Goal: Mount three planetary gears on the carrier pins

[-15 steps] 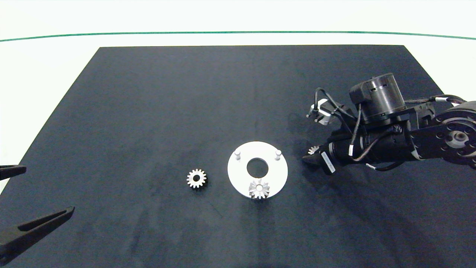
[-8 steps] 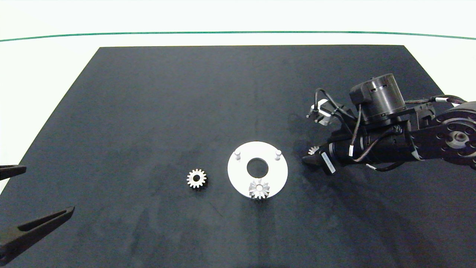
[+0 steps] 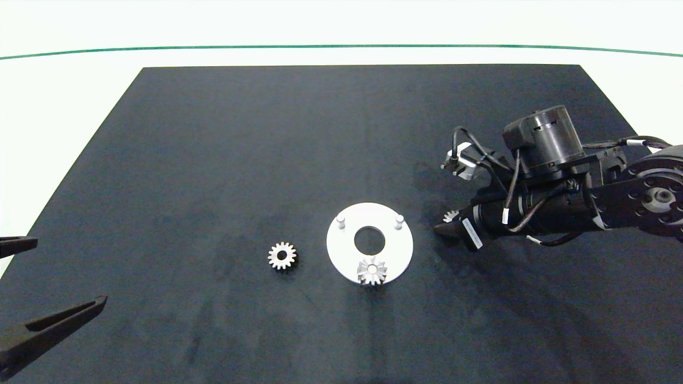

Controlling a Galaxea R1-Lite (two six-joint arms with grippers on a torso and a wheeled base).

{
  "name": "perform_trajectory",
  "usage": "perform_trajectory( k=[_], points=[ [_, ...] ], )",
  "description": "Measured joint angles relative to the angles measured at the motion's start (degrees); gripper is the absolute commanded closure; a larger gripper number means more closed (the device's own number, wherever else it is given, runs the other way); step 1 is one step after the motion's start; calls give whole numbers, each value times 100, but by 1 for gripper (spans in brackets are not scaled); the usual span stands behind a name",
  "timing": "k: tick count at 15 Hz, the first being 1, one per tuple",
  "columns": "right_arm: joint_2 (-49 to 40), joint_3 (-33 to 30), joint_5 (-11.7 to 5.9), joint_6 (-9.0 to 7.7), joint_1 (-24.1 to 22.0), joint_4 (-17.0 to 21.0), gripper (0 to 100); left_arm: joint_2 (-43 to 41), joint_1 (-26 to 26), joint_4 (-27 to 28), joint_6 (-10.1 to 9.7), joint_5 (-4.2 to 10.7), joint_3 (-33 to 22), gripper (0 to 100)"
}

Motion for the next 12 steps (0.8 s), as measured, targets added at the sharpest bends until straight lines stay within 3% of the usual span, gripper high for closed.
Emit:
perform_trajectory(
  k=[7, 12],
  points=[
    [-764, -5, -48, -5, 236, 302, 93, -2, 0, 2, 2, 0, 0, 0],
    [-596, -914, -446, -74, 694, 1002, 93, -2, -4, 2, 2, 0, -9, 0]
  ],
)
